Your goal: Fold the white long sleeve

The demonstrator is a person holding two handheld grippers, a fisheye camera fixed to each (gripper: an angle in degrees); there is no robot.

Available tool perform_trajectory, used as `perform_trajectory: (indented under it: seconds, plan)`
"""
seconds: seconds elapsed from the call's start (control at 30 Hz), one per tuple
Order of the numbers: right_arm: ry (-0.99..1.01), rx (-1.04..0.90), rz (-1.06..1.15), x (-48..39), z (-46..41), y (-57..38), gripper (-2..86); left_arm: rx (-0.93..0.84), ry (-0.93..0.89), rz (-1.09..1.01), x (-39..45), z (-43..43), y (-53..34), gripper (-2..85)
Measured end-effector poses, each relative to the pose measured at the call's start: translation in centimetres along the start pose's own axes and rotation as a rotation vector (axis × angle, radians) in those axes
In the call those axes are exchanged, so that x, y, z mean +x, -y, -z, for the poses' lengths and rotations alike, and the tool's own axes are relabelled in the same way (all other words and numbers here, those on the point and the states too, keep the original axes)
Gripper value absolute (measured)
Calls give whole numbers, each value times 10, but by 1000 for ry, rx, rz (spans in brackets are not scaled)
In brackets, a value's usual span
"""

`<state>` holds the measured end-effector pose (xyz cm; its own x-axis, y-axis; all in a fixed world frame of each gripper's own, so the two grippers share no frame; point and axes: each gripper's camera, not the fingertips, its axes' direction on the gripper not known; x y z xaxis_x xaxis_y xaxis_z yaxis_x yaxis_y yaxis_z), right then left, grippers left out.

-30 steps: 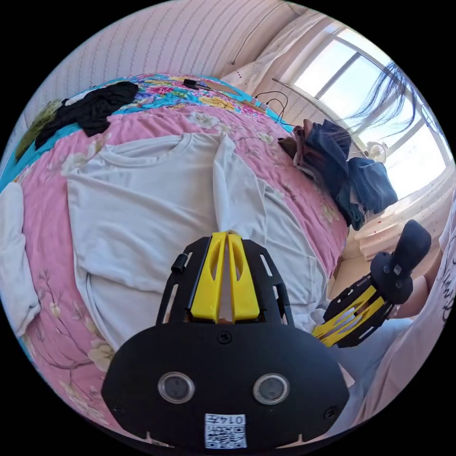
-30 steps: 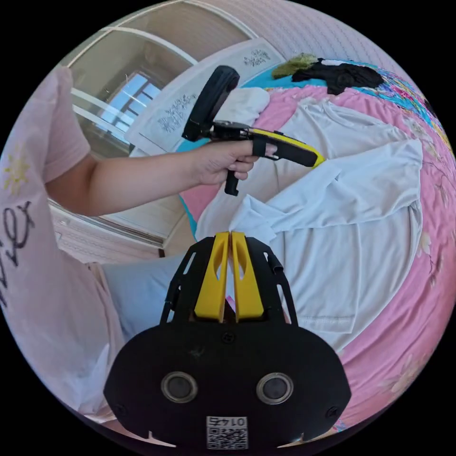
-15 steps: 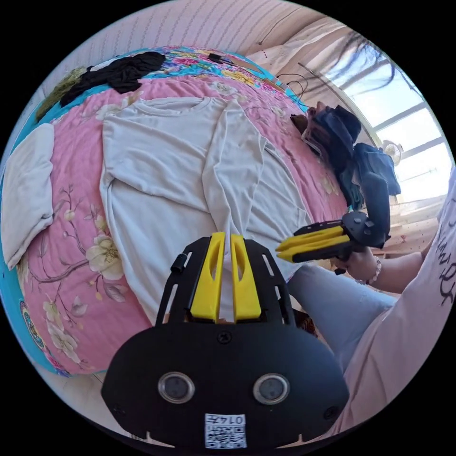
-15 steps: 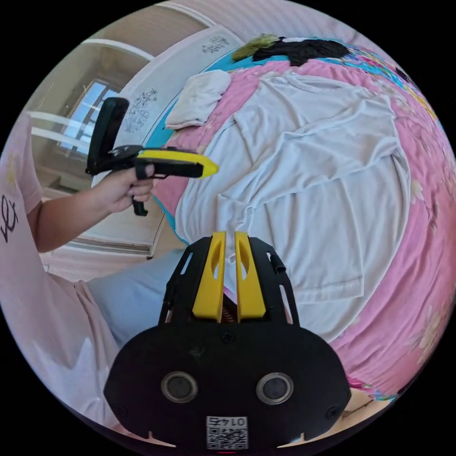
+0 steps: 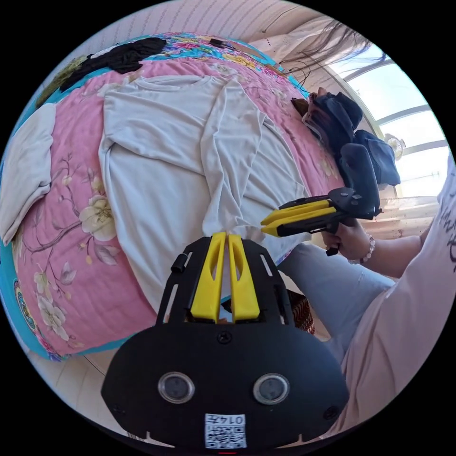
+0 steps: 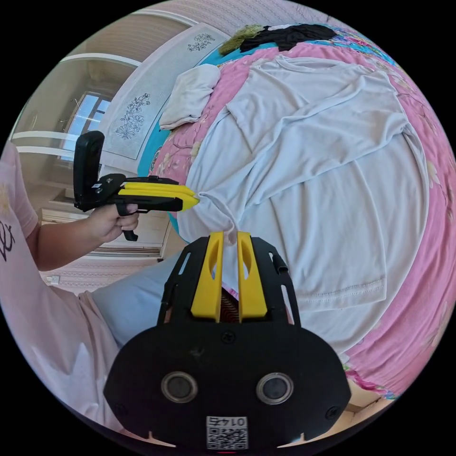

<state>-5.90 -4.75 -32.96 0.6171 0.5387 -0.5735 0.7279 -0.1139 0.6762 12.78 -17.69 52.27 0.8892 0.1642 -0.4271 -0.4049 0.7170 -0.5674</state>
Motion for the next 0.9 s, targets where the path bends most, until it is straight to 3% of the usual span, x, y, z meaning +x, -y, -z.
perform_trajectory:
  seconds: [0.3, 0.63, 0.73, 0.9]
  plan:
    - [46, -24, -71, -13, -11, 30, 54, -51, 52, -4, -18, 10, -37, -10]
    - [51, -175, 207, -88, -31, 63, 30, 6, 21, 73, -40, 29, -47, -10]
    - [50, -249, 221, -93, -35, 66, 30, -44, 113, 85, -44, 32, -51, -9]
    - [1, -121, 111, -86, 2, 74, 48, -20, 158, 152, -52, 51, -50, 0]
